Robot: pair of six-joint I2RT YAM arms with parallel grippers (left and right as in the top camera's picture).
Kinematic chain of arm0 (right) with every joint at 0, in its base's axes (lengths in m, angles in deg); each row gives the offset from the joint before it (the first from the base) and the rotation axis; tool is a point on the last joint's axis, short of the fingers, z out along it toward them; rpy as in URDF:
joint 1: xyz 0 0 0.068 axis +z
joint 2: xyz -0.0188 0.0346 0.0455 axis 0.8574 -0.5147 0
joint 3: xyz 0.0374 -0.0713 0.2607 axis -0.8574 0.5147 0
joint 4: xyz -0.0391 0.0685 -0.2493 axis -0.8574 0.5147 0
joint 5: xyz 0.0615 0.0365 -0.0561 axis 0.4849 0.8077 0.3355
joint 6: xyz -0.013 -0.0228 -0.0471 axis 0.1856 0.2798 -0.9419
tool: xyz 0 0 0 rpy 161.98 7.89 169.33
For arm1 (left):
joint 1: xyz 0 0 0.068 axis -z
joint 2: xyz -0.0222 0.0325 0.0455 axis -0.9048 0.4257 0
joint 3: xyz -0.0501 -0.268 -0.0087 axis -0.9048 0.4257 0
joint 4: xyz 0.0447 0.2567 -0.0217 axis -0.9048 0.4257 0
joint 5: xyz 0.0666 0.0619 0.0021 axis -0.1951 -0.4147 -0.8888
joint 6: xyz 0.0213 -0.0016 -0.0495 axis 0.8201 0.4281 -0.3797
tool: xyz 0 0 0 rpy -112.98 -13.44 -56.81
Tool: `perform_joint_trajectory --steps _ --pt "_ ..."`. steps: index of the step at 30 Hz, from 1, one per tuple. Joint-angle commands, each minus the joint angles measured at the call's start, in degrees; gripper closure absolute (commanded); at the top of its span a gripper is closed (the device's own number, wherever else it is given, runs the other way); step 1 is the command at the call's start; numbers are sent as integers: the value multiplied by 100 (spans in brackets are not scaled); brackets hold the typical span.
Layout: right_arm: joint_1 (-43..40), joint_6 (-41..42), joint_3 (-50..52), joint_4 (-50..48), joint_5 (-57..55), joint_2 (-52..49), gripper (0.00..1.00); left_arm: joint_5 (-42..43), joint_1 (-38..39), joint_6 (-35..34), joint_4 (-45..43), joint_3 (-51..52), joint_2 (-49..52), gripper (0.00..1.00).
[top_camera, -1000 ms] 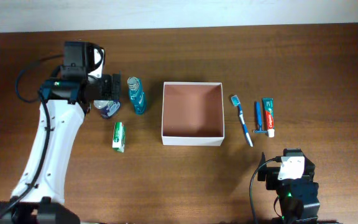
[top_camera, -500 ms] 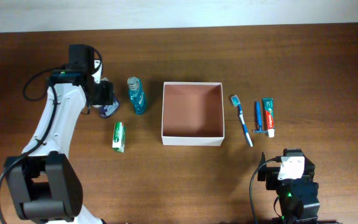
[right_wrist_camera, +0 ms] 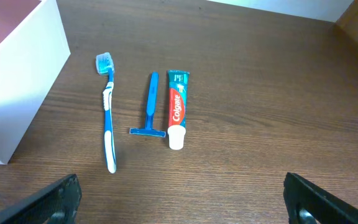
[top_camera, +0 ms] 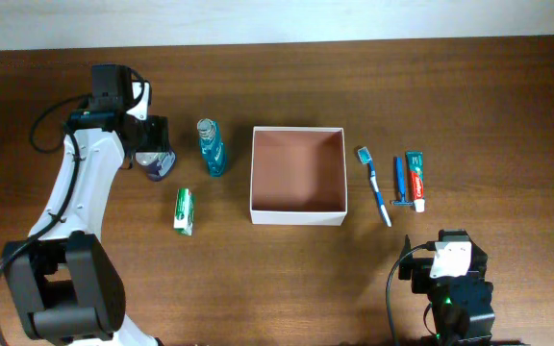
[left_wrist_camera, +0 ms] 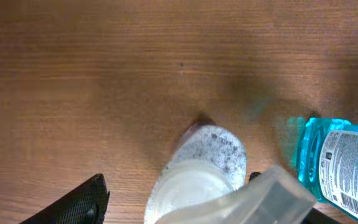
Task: Pack container
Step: 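Lower the left gripper and grasp the purple soap pump bottle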
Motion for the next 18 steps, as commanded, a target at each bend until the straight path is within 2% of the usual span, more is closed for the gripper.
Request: perform_joint_trajectory --steps 1,5,7,11,13,16,18 --pt "-39 72 46 2 11 44 1 72 -13 162 -149 -90 107 26" --pt "-39 72 46 2 11 44 1 256 -13 160 -118 -90 240 28" --pt "-39 72 46 2 11 44 1 262 -13 160 -127 -90 258 32" --pt "-39 72 46 2 11 44 1 260 -13 203 -151 -90 256 50" --pt "-39 74 46 2 11 44 1 262 -13 203 -177 -90 256 53" --pt "-39 72 46 2 11 44 1 313 -13 201 -179 -90 256 65" --pt "-39 72 46 2 11 44 1 492 -13 201 -111 -90 256 66"
